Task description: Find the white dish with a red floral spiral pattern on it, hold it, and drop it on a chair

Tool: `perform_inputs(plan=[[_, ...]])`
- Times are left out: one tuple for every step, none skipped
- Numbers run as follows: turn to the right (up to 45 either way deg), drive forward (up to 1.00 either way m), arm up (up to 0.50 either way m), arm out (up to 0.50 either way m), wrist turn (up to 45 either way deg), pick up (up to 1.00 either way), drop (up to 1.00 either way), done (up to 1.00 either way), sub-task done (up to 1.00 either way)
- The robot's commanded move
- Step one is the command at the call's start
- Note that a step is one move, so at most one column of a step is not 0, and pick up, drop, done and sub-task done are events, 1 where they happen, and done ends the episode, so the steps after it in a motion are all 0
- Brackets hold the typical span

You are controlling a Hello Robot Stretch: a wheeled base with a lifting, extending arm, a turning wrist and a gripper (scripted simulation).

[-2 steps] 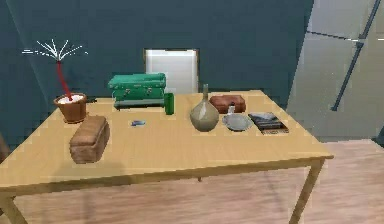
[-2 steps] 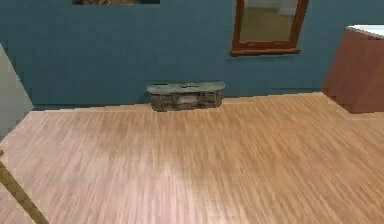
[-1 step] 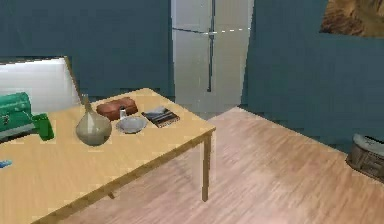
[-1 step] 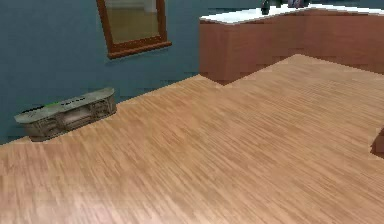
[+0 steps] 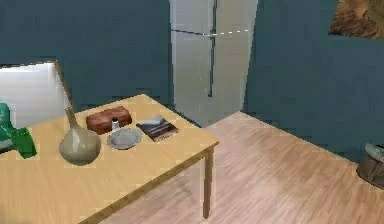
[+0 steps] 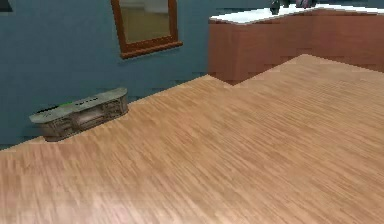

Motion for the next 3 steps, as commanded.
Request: perform_inputs(plan=[[-45.0, 0.0, 0.0, 0.0, 0.0, 0.0, 0.0, 0.0, 0.0], [-45.0, 0.0, 0.0, 0.0, 0.0, 0.0, 0.0, 0.0, 0.0], [-18.0, 0.0, 0.0, 0.0, 0.0, 0.0, 0.0, 0.0, 0.0]])
